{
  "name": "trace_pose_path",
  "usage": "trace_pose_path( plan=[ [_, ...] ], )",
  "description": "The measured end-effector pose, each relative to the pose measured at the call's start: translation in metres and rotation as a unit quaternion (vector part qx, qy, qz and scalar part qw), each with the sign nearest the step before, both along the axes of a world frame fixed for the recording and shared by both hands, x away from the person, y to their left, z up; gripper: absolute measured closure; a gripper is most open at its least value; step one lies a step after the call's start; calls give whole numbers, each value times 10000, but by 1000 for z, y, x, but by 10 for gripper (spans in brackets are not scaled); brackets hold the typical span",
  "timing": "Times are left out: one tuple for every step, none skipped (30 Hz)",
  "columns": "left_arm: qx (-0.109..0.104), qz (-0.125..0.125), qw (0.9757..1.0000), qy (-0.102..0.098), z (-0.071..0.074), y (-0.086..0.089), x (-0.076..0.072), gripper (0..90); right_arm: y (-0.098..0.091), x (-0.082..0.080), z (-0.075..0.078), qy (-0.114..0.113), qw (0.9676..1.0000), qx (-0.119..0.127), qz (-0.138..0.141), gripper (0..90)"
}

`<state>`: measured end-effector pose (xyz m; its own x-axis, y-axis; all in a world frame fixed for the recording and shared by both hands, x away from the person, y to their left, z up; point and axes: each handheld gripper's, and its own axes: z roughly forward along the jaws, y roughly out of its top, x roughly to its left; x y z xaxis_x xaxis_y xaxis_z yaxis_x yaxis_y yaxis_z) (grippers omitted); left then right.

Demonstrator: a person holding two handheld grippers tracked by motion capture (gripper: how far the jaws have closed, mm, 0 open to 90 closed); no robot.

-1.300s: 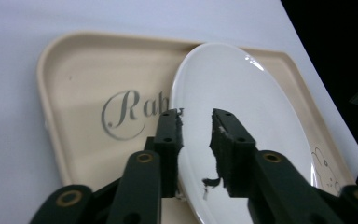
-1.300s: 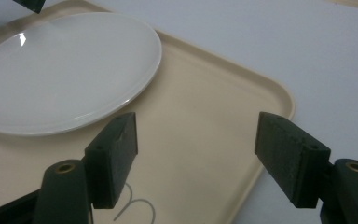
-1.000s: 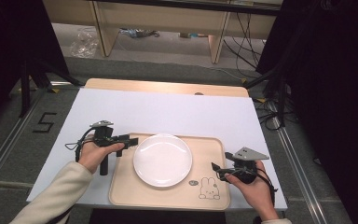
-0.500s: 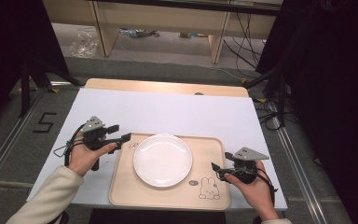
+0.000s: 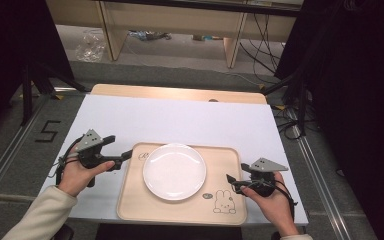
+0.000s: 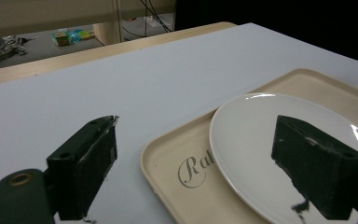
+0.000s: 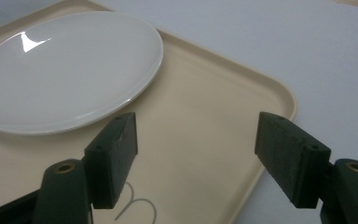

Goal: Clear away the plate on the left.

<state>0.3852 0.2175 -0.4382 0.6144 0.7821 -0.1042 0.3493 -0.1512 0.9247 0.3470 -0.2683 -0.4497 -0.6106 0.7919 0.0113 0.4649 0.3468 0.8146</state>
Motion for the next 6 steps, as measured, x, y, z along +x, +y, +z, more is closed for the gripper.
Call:
trace_pose_path(
  plan=[
    [61, -17, 10000, -45, 0, 1, 0, 125, 0, 0, 0, -5, 10000, -10, 2, 306],
    [49, 3, 10000, -22, -1, 1, 0, 124, 0, 0, 0, -7, 10000, -15, 1, 306],
    [93, -7, 10000, -33, -1, 2, 0, 120, 0, 0, 0, 24, 10000, 1, 0, 306],
    [59, 4, 10000, 27, -2, 1, 0, 117, 0, 0, 0, -9, 10000, -14, 4, 306],
    [43, -2, 10000, 71, -2, 1, 1, 116, 0, 0, -1, -25, 10000, 33, 13, 306],
    [21, 8, 9999, 128, -3, 0, 1, 116, 0, 0, -1, -11, 10000, 31, 10, 306]
  ],
)
